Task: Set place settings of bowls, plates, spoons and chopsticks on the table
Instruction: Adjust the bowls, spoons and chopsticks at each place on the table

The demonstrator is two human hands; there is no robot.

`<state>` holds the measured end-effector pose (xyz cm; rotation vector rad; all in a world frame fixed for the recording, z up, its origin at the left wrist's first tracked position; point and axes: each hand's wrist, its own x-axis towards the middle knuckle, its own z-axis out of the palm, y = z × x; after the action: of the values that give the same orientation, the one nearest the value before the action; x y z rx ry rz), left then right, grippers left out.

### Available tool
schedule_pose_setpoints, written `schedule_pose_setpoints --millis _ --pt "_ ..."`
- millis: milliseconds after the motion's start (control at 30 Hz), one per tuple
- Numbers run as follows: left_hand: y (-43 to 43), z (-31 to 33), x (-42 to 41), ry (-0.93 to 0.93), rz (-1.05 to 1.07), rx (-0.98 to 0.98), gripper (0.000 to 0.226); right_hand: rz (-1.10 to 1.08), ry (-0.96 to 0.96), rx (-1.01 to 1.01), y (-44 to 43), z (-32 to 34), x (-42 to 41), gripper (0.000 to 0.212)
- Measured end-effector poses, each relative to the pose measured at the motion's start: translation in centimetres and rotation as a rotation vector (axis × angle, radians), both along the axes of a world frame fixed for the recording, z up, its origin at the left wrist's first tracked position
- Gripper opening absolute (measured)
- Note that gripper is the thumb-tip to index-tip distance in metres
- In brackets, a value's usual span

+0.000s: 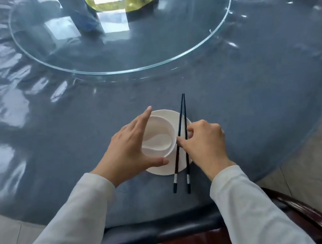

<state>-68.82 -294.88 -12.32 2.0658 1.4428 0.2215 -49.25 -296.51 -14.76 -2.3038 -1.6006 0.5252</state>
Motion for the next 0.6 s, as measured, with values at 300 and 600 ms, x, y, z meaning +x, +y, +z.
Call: schedule_pose_setpoints --millis 300,600 --pt "0.2 0.1 0.3 -0.043 -0.071 0.048 0.124 0.006 -0.032 0.018 -0.2 0.2 0.2 0.026" --pt "0.3 0.3 0.9 -0.017 -0.099 0.021 0.121 0.011 -0.021 0.047 -0.2 0.2 0.3 0.021"
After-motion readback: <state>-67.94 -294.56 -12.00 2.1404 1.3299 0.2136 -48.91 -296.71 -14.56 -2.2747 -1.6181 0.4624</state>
